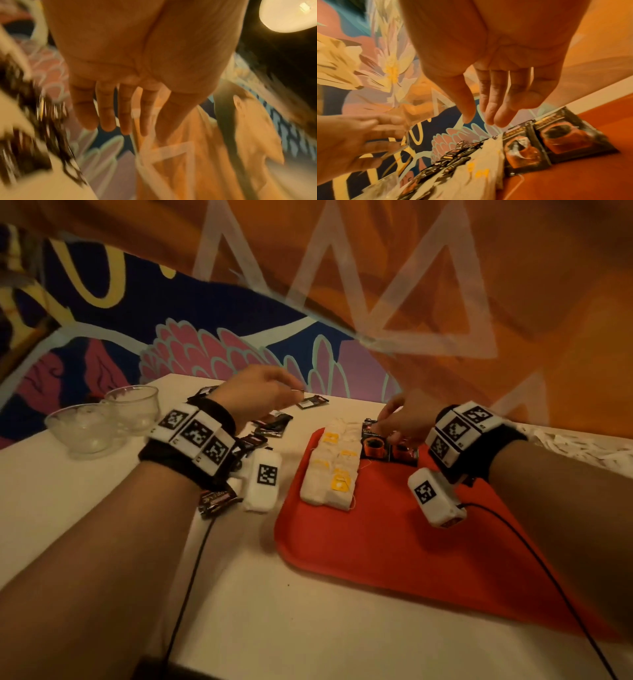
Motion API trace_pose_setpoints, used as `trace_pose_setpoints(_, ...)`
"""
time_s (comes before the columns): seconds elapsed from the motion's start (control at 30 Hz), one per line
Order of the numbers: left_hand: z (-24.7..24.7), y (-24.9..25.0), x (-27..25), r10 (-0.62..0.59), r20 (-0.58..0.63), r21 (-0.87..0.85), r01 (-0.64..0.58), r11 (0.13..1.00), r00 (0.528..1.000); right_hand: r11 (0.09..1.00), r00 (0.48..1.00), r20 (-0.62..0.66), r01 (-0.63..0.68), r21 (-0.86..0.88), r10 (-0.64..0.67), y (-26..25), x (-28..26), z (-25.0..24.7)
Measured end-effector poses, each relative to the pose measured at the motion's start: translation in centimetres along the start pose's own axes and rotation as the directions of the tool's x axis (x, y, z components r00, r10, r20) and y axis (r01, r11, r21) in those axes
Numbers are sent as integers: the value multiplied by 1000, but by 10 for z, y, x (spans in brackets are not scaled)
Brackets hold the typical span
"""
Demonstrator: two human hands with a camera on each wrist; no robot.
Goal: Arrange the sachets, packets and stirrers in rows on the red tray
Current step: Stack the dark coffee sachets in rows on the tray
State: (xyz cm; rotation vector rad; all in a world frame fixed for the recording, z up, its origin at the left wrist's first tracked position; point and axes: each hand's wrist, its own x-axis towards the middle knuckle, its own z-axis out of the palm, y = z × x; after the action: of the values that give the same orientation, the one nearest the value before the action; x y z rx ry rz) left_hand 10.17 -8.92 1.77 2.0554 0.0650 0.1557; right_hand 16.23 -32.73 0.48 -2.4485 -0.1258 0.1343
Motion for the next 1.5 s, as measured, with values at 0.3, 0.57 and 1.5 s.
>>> trace_pose_setpoints(0.3,-56,-46,3,-522,232,925,-20,379,821,914,949,214,288,-285,-232,-47,-9,28)
trace_pose_setpoints(0.57,-58,-83,29,-351,255,947,-159,280,901,851,900,327,398,-342,-289,-79,-1,50)
trace_pose_setpoints(1.5,-23,-73,1,-155,411,879,-345,330,898,904,886,398,352,-242,-239,-56,-39,48)
